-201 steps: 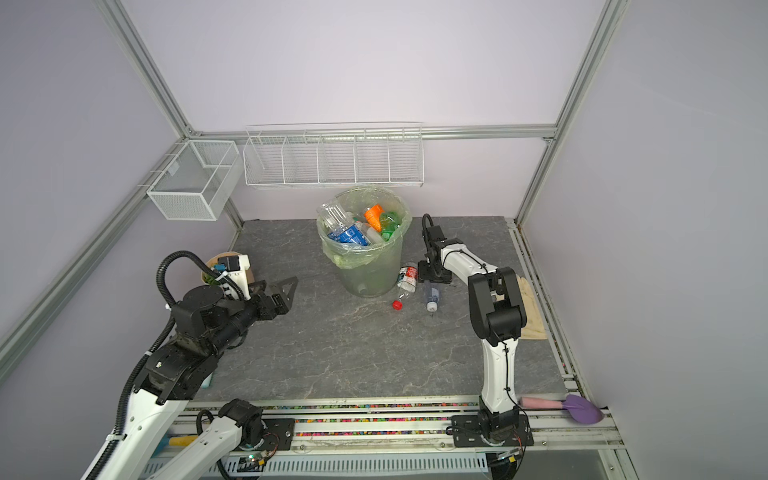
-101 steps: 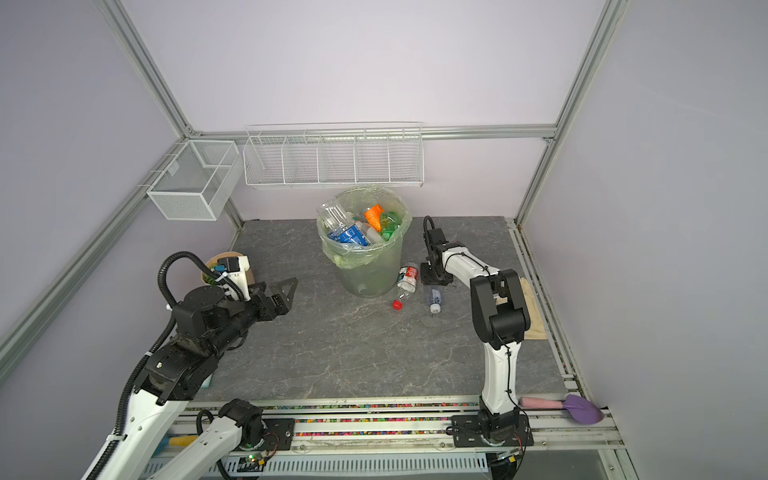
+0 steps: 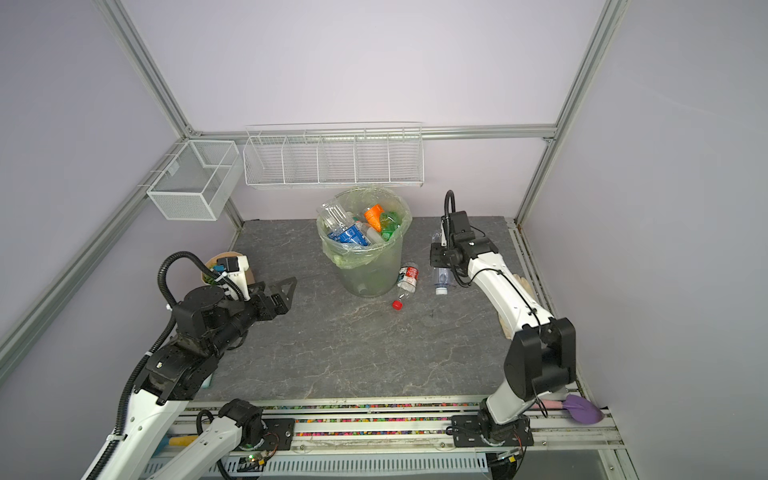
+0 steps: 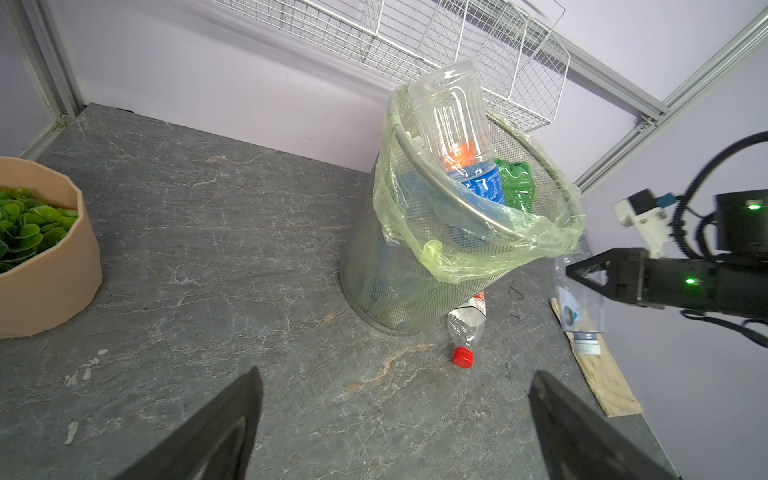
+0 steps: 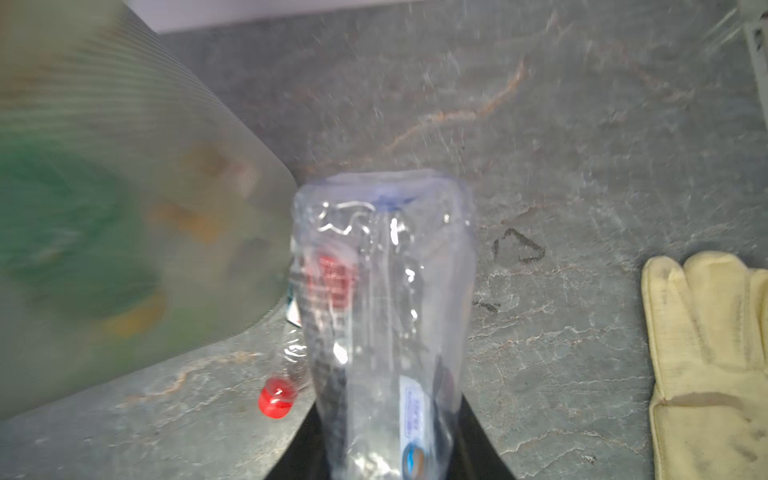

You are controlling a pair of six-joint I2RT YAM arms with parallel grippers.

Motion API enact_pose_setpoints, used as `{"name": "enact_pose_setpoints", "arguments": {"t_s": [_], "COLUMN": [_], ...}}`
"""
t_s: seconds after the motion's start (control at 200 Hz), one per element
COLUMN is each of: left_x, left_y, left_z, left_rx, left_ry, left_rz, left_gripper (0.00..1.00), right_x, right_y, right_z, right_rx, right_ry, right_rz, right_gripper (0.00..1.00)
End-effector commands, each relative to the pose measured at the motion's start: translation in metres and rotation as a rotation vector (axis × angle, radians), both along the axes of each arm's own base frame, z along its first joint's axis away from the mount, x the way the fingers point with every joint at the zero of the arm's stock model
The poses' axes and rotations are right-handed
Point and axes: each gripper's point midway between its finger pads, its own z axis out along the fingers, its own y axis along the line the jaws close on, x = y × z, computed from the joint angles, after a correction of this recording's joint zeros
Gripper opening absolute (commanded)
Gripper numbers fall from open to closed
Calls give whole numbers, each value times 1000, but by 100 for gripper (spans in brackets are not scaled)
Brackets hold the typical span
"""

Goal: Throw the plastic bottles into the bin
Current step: 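Lift the clear bottle with the right gripper and carry it over the bin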

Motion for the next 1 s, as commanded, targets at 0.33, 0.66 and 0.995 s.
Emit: {"name": "enact_pose_setpoints", "arguments": {"t_s": [0.33, 0.66, 0.995], "left_x": [1, -1, -7], "left_y": [1, 2, 6], "left_z": [8, 18, 28], "left_rx": [-17, -28, -34], "left_ry": [-25, -52, -75], "left_rz": [12, 10, 18], "left_gripper": [99, 99, 99], "right_x": [-52, -89, -47], "right_y": [16, 37, 79], "right_z": [145, 240, 277], "right_rx": [210, 308, 326], "right_ry": [-388, -658, -685], "right_rz": [117, 233, 298], "right_gripper": [23, 26, 29]}}
